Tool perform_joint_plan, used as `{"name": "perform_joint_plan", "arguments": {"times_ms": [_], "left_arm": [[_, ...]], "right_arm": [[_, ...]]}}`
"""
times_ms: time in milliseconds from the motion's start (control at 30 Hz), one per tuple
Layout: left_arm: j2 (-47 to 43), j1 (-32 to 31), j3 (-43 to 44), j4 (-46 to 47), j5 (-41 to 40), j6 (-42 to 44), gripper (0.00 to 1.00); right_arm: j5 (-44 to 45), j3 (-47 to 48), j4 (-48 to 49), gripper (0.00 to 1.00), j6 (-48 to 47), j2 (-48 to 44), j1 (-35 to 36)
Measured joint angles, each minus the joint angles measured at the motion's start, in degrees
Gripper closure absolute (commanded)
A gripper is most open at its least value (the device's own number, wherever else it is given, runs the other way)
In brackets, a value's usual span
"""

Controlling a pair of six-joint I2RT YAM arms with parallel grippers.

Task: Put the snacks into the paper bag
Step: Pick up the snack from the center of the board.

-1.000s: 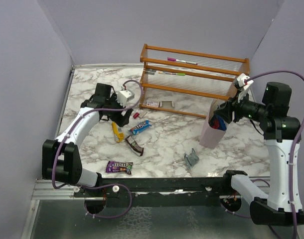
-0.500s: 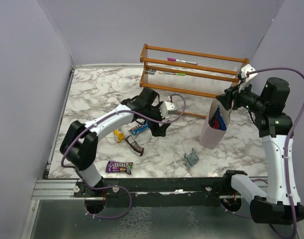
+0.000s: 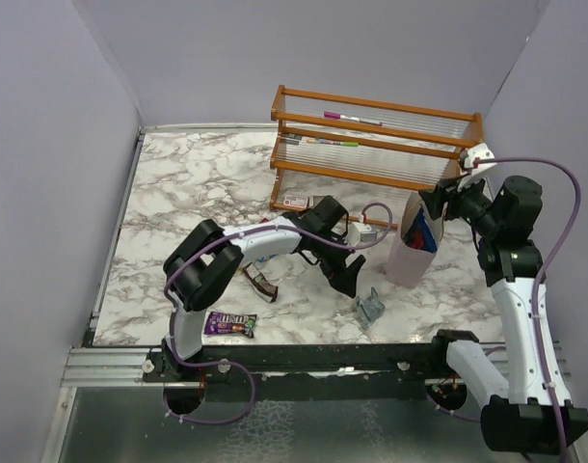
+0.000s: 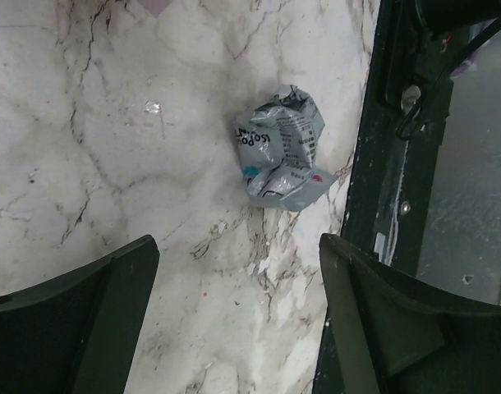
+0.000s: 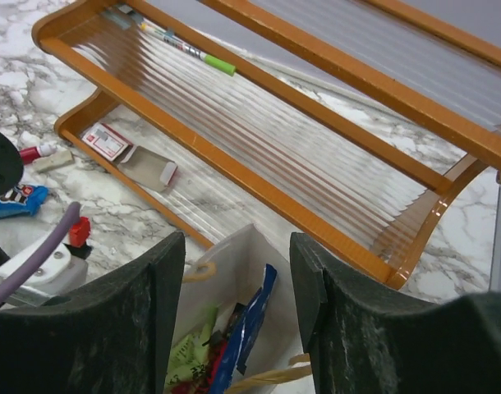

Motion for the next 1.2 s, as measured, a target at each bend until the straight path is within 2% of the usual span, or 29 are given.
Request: {"name": "perform_joint_plan", "arguments": {"times_ms": [167, 500, 1200], "left_arm": [[1.55, -1.49, 0.00, 4.02, 1.07, -5.27, 0.25], [4.79, -3.41, 0.00, 8.55, 1.01, -9.64, 0.41], [5.35, -4.17, -1.44, 10.84, 1.38, -10.60, 0.88]], "right_arm": [[0.02, -1.31, 1.86, 0.44, 0.02, -3.82, 0.00], [-1.29, 2.43, -0.98, 0.44, -0.04, -3.93, 0.00], [-3.41, 7.63, -8.68, 0.43, -2.64, -0.79, 0.00]]}}
